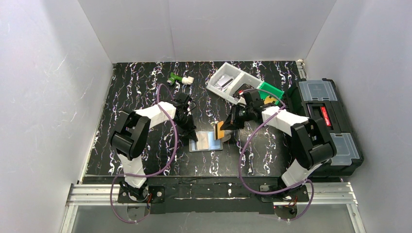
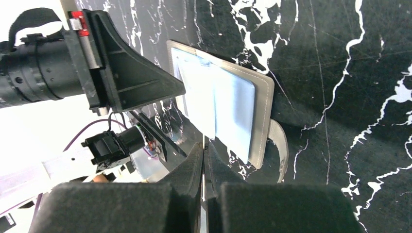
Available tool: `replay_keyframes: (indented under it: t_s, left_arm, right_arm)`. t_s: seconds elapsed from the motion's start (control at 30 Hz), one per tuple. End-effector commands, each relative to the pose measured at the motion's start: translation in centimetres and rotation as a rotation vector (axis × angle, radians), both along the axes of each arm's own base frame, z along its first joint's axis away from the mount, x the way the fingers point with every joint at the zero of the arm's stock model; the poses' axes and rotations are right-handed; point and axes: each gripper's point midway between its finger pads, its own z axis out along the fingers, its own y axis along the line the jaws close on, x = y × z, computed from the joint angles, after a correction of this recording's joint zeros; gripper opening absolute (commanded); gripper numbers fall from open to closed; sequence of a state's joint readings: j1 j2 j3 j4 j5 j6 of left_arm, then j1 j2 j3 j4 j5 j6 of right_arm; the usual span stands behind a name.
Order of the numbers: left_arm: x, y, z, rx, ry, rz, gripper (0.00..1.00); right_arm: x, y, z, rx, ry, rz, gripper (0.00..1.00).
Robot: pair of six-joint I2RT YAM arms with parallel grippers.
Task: Take the credit cards out of the card holder
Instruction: Place the credit card in the storage box.
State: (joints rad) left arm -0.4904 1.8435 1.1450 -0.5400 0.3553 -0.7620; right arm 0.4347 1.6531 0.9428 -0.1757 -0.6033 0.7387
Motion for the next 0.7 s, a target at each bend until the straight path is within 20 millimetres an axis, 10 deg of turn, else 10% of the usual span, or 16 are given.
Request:
replay_keyframes:
  t_s: [0.0,0.67]
  left_arm:
    - [0.5,3.0,0.1,0.151,-0.066,-0.03,0.0]
    - [1.2,2.0,9.9,0.006,-0.29,-0.106,0.65]
  right_arm:
    - [0.7,-0.1,3.0,-0.001,-0.062,0.008,0.01]
    - [2.9,-4.2,7.5,-0.245,-0.183,-0.13,0.01]
